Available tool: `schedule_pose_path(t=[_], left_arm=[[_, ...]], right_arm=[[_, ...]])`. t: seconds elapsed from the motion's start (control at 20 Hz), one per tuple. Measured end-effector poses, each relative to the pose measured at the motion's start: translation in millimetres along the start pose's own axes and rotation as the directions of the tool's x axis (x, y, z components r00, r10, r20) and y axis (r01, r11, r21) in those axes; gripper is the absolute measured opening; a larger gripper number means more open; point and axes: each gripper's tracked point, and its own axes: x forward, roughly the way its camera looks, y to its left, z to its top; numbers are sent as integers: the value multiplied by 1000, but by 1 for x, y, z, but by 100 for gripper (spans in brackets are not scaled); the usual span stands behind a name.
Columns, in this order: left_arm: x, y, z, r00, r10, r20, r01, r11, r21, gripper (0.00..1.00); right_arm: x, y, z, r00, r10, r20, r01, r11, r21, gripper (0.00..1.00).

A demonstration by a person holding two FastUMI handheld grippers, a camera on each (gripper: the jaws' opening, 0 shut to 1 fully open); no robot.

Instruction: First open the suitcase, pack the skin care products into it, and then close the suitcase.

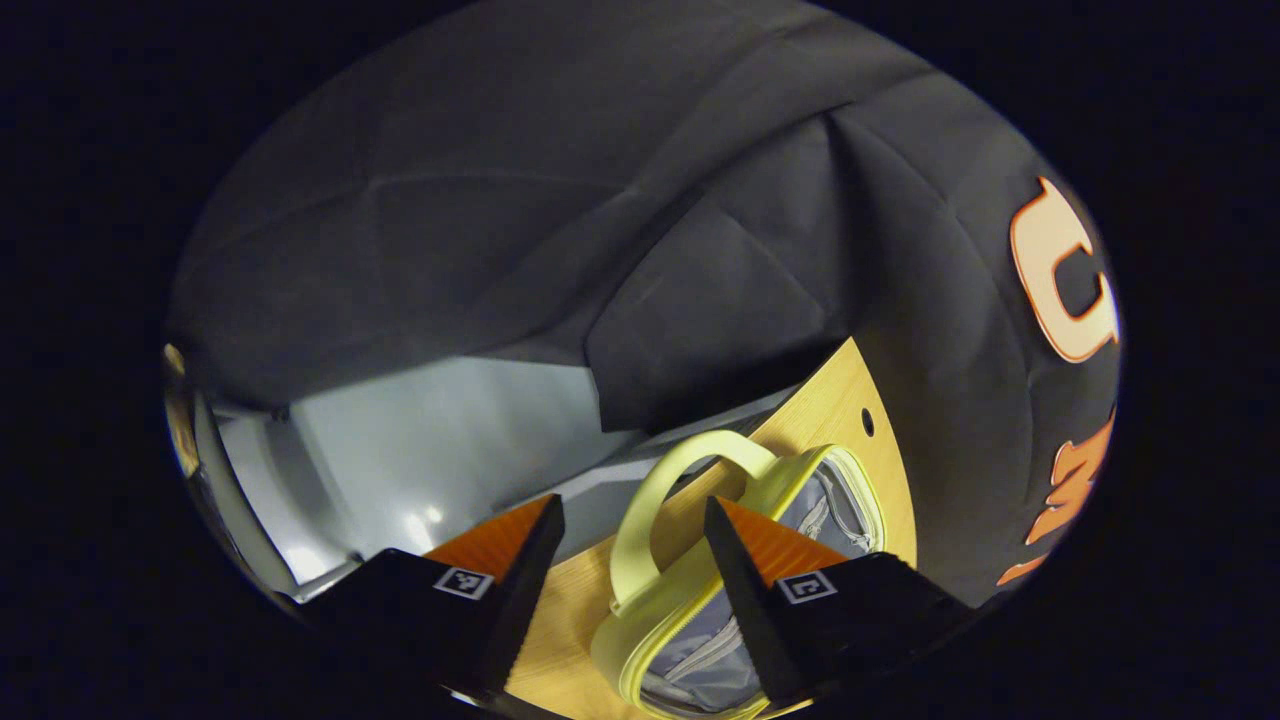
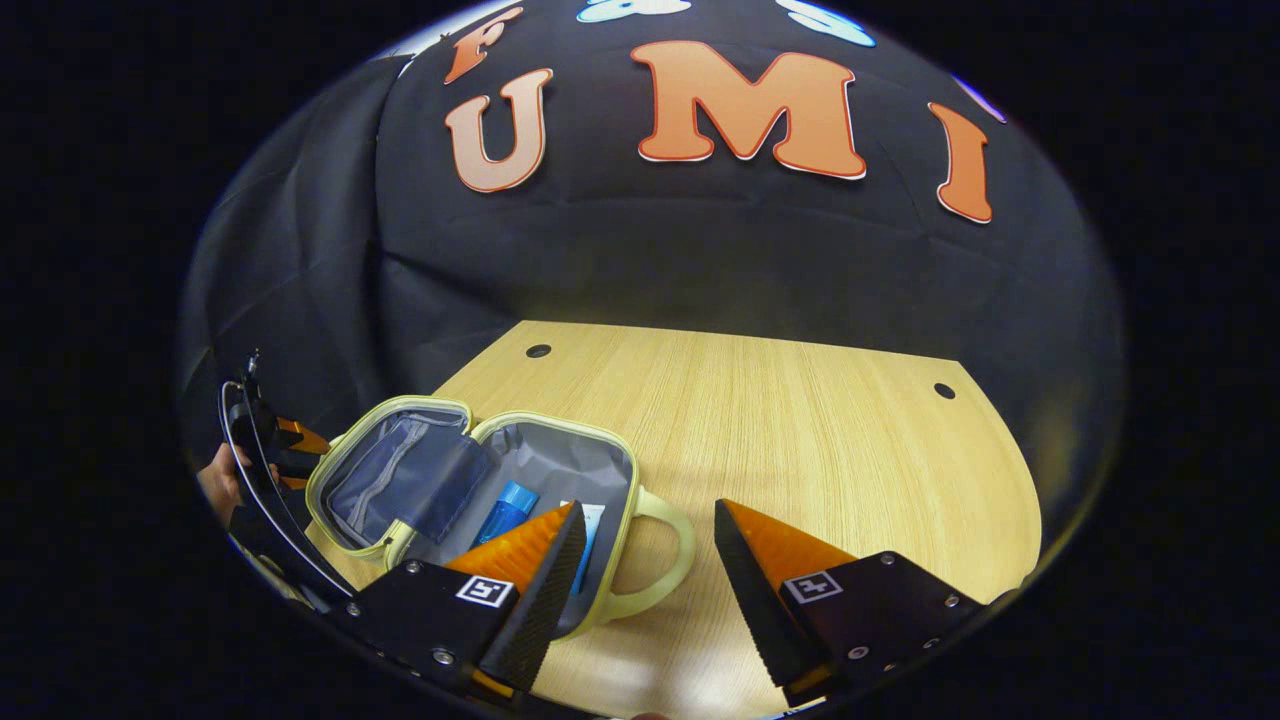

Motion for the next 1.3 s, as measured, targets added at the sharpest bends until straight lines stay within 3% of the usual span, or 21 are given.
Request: schedule_pose_path(t=[0.15,0.25,0.3,0.35,0.55,0.95,1.15,1.25,1.3], left_arm=[[13,5,-8,997,-18,-80,16,1000,-21,68],[18,1,-8,995,-57,-87,56,998,-11,23],[19,-4,-4,994,-84,-74,84,996,-11,23],[16,-9,-1,992,-115,-61,116,993,11,16],[-13,-30,4,973,-231,-25,233,968,96,16],[-100,-93,13,921,-387,48,368,903,222,14],[-145,-149,7,877,-477,62,436,843,315,13],[-167,-180,-6,847,-531,40,480,794,372,13],[-175,-194,-11,835,-549,39,490,773,402,9]], right_arm=[[-10,-9,-2,1000,-15,2,15,1000,-6,83],[-16,-17,-6,1000,-27,-10,27,1000,-10,83],[-19,-21,-6,999,-32,-12,32,999,-6,83],[-20,-24,-5,999,-36,-9,36,999,-3,83],[-23,-27,2,1000,-15,12,15,1000,-5,83],[-20,-15,24,996,74,53,-71,996,-45,84],[-21,-18,34,991,102,82,-98,994,-56,84],[-21,-27,33,992,101,81,-96,993,-66,84],[-21,-32,35,992,98,85,-93,993,-66,84]])
